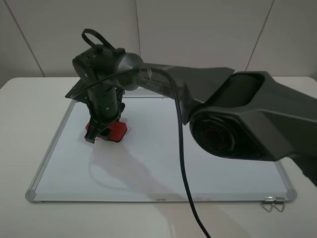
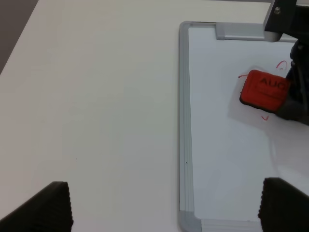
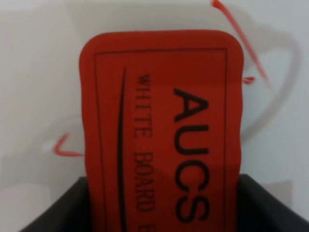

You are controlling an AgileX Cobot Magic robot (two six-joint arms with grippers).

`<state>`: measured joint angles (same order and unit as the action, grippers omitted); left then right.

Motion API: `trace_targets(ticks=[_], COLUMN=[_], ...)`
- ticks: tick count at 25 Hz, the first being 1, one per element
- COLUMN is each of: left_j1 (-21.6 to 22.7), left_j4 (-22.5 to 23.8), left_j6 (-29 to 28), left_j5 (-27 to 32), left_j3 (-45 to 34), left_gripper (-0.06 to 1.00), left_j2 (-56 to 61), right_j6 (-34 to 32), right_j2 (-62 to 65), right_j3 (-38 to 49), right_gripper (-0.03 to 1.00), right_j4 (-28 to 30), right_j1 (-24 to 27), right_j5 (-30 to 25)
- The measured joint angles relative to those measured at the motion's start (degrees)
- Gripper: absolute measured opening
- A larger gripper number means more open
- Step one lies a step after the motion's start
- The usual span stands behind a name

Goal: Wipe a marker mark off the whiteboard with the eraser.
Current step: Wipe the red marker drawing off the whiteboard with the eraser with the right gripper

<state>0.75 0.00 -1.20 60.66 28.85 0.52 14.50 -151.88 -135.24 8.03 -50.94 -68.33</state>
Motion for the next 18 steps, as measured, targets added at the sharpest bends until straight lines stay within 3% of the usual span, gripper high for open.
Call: trace_targets(ticks=[8, 18], left_j1=[0.0, 0.0], left_j4=[0.0, 0.0], left_j6=[0.0, 0.0], left_j5=[0.0, 0.0], left_j3=[0.0, 0.0], left_gripper=[0.77, 0.77], left_j2=[0.0, 0.0], right_j6=[0.17, 0.4], right_j2=[0.0, -0.05], right_j3=[0.0, 0.0], right_gripper=[0.5, 0.5], right_j4=[-2.37, -4.3], right_j1=[-4.31, -0.04], right_j5=[-0.25, 3.94])
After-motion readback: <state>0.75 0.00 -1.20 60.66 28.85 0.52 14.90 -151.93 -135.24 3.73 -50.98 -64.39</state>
